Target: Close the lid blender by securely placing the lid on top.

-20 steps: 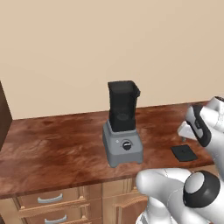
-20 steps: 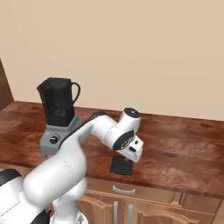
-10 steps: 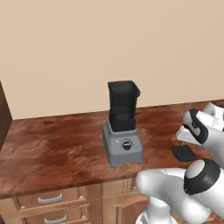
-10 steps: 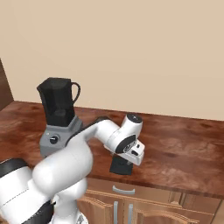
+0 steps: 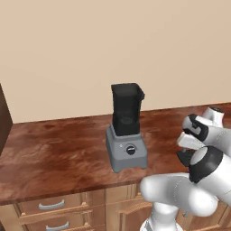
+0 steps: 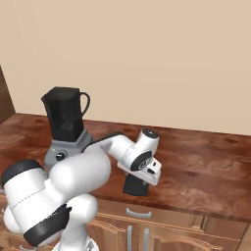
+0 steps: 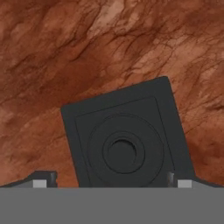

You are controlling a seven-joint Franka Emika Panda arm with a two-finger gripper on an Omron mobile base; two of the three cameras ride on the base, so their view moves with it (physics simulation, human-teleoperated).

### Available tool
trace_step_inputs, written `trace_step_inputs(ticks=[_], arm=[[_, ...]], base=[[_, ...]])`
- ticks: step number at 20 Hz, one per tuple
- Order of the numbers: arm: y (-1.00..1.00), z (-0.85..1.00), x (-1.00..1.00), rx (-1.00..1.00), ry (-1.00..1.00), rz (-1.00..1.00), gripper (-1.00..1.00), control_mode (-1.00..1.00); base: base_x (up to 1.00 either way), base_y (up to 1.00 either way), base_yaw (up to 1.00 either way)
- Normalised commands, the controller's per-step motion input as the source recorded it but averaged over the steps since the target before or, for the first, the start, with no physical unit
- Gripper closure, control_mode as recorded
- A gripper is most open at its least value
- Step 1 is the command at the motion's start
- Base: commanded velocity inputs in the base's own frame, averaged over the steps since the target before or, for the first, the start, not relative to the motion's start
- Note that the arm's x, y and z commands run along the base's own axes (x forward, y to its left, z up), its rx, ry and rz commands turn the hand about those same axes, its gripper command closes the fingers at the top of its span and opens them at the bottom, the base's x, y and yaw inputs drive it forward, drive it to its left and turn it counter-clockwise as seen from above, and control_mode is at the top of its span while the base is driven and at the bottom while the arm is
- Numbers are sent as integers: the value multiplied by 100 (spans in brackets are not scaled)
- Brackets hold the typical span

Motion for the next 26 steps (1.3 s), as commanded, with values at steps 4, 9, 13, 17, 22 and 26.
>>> trace_step_inputs(ticks=[4,9,13,17,22,26], arm=[[0,-27,0,0,0,0,-100,-100],[0,-30,0,0,0,0,-100,-100],[0,-27,1,0,0,0,-100,-100],[8,-33,2,0,0,0,-100,-100],[32,-43,1,-1,0,0,100,-100],[40,-34,4,0,0,0,100,-100]], base=[[0,0,0],[0,0,0],[0,0,0],[0,0,0],[0,0,0],[0,0,0]])
